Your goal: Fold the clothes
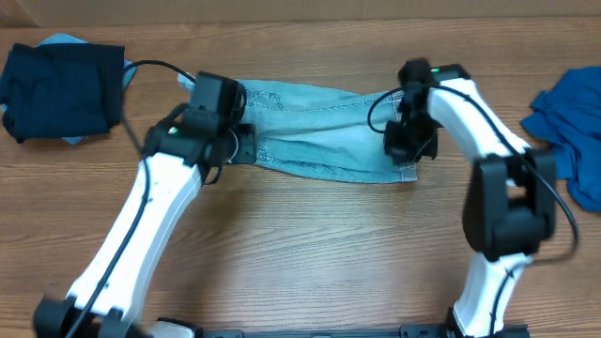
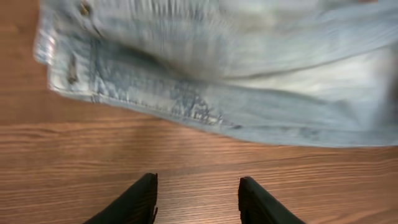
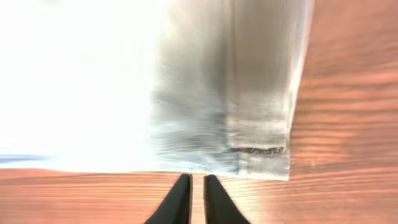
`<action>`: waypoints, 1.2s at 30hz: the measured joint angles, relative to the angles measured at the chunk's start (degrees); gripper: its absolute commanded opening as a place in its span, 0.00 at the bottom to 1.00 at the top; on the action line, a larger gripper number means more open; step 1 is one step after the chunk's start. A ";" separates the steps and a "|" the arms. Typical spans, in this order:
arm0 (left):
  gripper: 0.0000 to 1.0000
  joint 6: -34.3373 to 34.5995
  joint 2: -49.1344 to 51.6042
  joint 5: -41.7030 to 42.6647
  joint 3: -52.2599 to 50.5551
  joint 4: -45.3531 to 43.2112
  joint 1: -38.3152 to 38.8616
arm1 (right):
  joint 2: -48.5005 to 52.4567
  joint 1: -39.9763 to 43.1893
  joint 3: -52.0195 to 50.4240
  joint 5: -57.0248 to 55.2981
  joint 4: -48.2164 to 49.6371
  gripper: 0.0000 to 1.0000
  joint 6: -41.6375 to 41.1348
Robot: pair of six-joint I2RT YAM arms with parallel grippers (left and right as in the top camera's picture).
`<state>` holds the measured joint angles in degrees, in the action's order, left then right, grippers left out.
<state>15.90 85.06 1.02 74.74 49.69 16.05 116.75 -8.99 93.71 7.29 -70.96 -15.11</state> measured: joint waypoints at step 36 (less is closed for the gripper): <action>0.60 -1.25 -4.24 -6.27 0.68 -1.49 0.00 | 3.17 11.15 0.66 12.07 36.92 0.71 24.94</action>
<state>14.66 80.82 -5.26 75.42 48.21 16.05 119.92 2.15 94.37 19.35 -34.04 9.82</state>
